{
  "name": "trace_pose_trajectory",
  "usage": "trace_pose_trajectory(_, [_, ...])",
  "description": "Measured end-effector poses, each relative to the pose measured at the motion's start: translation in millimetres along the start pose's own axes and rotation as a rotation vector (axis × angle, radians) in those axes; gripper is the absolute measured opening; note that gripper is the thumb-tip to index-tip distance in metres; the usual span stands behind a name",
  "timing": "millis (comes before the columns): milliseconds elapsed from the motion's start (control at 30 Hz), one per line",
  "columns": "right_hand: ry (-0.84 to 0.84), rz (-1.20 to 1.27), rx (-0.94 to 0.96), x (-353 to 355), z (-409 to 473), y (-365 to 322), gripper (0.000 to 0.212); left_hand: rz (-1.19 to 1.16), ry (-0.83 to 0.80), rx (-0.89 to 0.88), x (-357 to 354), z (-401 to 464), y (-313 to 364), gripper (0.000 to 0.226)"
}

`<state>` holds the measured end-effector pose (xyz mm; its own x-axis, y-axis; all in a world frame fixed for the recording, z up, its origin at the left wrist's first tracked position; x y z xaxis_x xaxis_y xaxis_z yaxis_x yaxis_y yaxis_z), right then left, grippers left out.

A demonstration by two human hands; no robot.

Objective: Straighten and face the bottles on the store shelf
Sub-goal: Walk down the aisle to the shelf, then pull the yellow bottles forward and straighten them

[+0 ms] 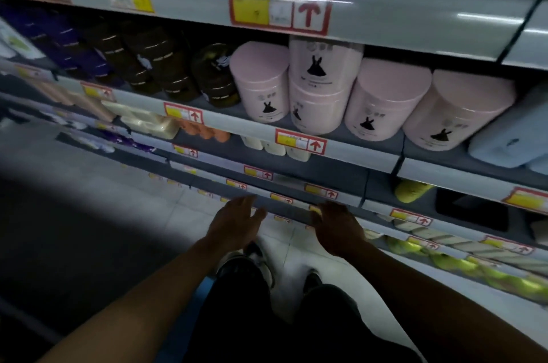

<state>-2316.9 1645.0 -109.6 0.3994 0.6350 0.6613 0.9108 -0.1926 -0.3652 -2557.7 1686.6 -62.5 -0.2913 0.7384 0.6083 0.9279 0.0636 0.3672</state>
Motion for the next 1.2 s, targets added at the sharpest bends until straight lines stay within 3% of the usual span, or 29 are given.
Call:
trace_pose_trajectory(267, [0.096, 0.206, -0.236, -22, 23, 12, 0.06, 0.228, -0.18, -0.162, 28, 71, 19, 0.059])
trace_pose_trajectory(500, [0.2, 0.417, -0.499, -68, 35, -13, 0.062, 0.583, -0.445, -0.361, 40, 119, 17, 0.057])
trace_pose_trajectory(700, [0.26, 0.536, -0.601, -109, 29, -45, 0.061, 0.652, -0.565, -0.414, 22, 130, -15, 0.065])
trace_pose_trajectory(967, [0.175, 0.582, -0.546, -179, 71, -30, 0.069, 0.639, -0.521, -0.369, -27, 164, -49, 0.062])
trace_pose_trajectory(1200, [0.207, 0.504, -0.461, -226, 164, 22, 0.069, 0.563, -0.423, -0.318, -96, 272, -92, 0.063])
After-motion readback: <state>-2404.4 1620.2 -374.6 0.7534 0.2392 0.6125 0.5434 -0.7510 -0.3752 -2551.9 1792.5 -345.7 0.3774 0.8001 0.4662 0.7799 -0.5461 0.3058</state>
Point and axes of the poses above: each hand's wrist, its own z-axis towards the middle knuckle, its own x-axis out of the back of the hand, y = z × x, the point moved 2 cm from there along z, towards the middle knuckle, and after that the axes turned 15 degrees about -y, right-handed, at the moved point
